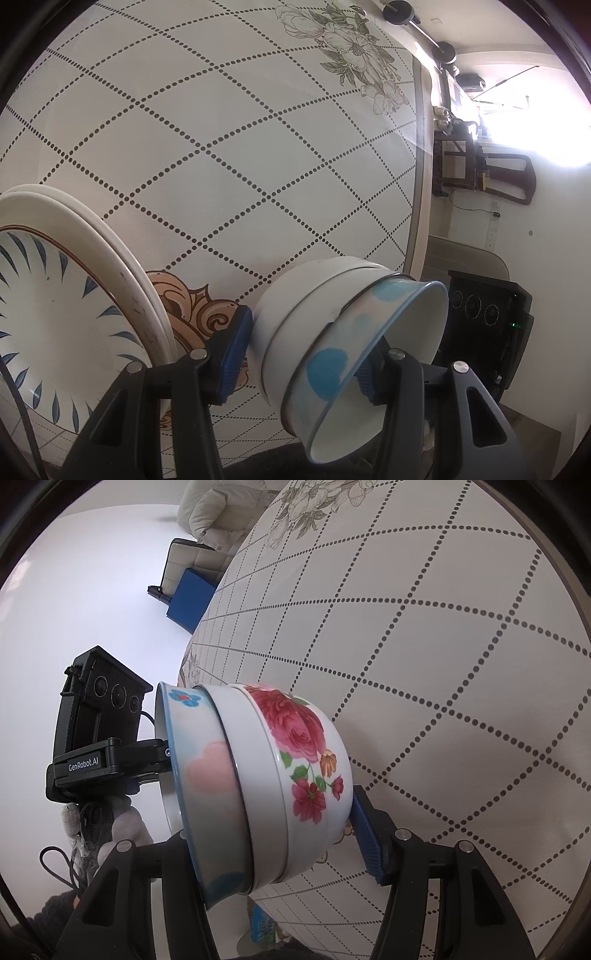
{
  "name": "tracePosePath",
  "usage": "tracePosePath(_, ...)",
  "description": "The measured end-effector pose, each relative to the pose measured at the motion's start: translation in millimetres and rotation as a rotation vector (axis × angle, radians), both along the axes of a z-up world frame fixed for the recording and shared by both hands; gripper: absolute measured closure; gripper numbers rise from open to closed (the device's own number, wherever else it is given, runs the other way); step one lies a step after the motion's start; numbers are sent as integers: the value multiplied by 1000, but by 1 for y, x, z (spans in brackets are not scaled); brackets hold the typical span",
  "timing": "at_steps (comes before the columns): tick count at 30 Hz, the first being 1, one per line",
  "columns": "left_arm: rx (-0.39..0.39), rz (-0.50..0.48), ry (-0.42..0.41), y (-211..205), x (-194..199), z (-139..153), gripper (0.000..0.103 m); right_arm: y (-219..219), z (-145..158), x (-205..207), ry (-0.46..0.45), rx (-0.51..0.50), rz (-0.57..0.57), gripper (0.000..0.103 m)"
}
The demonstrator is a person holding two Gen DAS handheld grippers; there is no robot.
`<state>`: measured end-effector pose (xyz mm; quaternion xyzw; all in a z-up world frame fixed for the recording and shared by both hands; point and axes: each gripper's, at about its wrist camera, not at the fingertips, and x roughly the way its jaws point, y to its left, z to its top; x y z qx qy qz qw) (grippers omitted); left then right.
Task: Organize plates and bowls
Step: 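Lift the bowl stack and carry it over the plate stack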
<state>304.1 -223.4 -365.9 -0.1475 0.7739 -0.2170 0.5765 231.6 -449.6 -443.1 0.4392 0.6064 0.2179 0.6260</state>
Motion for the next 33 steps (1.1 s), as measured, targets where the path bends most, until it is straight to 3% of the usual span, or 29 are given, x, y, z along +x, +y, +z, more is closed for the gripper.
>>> tracePosePath(16, 10, 43, -43, 31, -3, 16, 56, 26, 19, 11, -32, 7, 50, 42)
tracePosePath(33, 7, 145, -81, 114, -1, 33, 56, 101, 52, 23, -75, 24, 148, 42)
